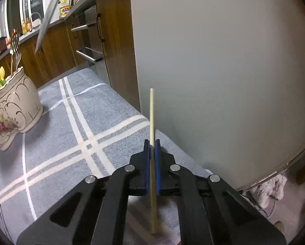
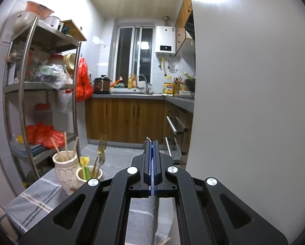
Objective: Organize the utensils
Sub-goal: 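Grasp the last wooden chopstick with the left tool while the right tool holds the spoon, then lower spoon into smaller pot with right tool while left inserts chopstick into larger pot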
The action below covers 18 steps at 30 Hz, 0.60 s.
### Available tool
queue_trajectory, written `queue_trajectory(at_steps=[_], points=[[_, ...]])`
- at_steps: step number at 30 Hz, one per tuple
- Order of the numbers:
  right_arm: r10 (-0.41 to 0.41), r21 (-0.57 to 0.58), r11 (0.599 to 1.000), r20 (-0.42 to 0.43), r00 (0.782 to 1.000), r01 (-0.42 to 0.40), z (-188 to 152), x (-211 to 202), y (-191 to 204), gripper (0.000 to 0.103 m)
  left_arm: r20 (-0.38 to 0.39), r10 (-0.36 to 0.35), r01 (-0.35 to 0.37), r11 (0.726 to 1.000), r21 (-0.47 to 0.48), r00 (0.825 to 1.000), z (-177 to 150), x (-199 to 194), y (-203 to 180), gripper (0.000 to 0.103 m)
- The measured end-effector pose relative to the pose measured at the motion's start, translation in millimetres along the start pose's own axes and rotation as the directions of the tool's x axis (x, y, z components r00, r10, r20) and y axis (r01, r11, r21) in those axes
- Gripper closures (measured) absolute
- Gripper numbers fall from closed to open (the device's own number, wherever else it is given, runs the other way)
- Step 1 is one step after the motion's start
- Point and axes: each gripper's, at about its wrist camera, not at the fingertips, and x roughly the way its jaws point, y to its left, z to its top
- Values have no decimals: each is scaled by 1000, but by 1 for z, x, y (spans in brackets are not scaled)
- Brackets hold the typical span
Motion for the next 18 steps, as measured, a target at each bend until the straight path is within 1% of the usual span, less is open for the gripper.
queue_trajectory(at_steps=[2,4,6,9,14,18], points=[[-3,2,1000,0,1000,3,0,1,0,101,-3,-11,11,1000,13,1000,-1,-3,6,99],[-1,7,1000,-3,1000,1,-1,1,0,101,10,-23,23,999,39,1000,-5,-12,11,99],[-1,7,1000,-10,1000,1,-2,3,2,101,22,-22,20,997,68,1000,-8,-21,17,99],[2,-3,1000,-15,1000,-3,-2,5,10,101,39,-20,17,997,82,999,-13,-36,30,99],[19,-30,999,-25,999,-20,0,12,31,101,50,-14,13,1000,22,999,-22,-60,72,99],[18,-31,999,-31,999,-19,3,22,46,101,85,3,0,1000,-31,996,-29,-77,111,99]])
